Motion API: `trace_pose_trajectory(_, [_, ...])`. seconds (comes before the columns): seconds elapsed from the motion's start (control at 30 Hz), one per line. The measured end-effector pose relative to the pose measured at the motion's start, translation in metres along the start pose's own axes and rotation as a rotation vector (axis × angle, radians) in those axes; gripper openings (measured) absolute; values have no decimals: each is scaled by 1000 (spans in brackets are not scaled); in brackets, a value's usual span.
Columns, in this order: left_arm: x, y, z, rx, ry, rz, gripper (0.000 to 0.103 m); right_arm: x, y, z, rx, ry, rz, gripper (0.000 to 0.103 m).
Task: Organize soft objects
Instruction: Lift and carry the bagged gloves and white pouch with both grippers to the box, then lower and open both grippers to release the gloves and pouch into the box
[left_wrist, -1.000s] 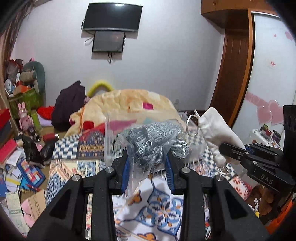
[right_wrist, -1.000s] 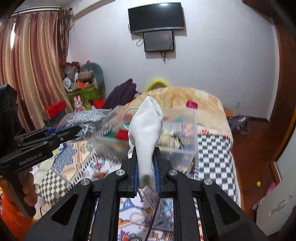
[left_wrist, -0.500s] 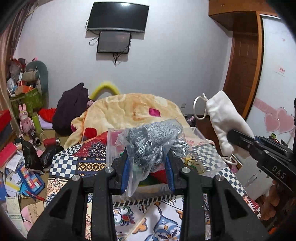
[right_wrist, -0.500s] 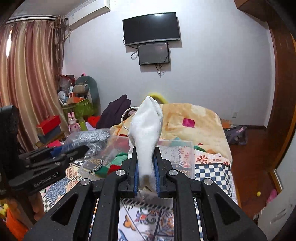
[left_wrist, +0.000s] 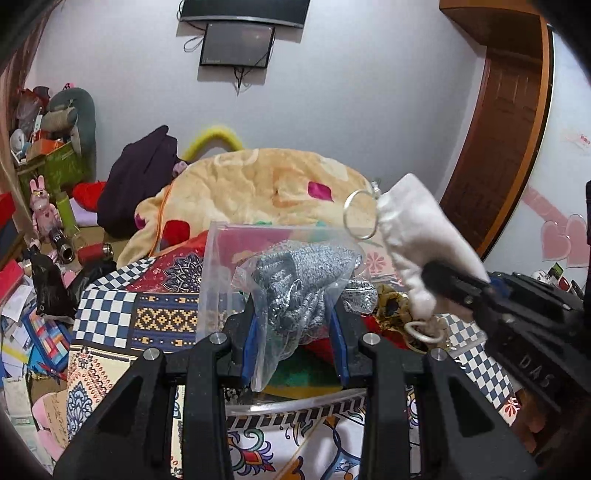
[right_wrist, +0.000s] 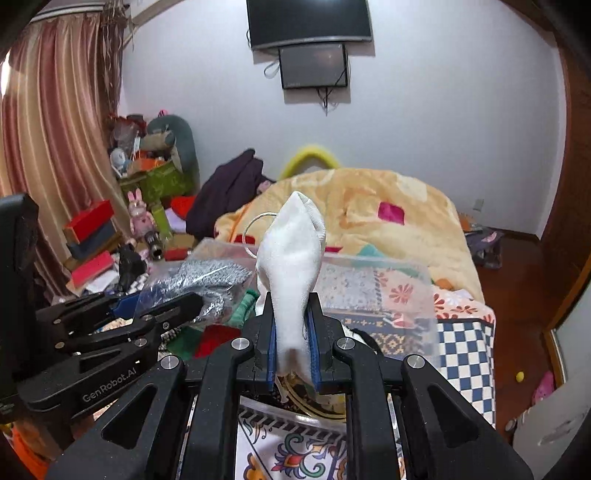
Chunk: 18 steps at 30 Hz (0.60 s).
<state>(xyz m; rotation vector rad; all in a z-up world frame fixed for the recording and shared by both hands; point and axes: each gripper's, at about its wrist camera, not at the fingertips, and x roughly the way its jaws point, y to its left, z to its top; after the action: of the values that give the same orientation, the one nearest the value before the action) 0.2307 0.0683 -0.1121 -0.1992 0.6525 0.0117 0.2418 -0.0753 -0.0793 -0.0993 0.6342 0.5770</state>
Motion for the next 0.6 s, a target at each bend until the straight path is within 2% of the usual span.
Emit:
trace_pose_trajectory(0.2, [9,-1,-6,8,38,5,38,11,-1,-9,-27,68,-5,16])
trace_pose_trajectory(0.3, [8,-2,-10,10,42,9,44,12,-1,-10,-33,87,-5,27])
trace_pose_trajectory(0.33, [7,-1,-10,9,41,6,47,10,-1,-10,-30,85,-7,32])
trace_pose_trajectory(0.4, [3,-1,-11,7,38,-5,48,7,-3,-9,-24,78,-7,36])
trace_pose_trajectory(0.6, [-23,-5,-6,12,-4,-37,48,-20,-9,-2,-21,24,-8,37])
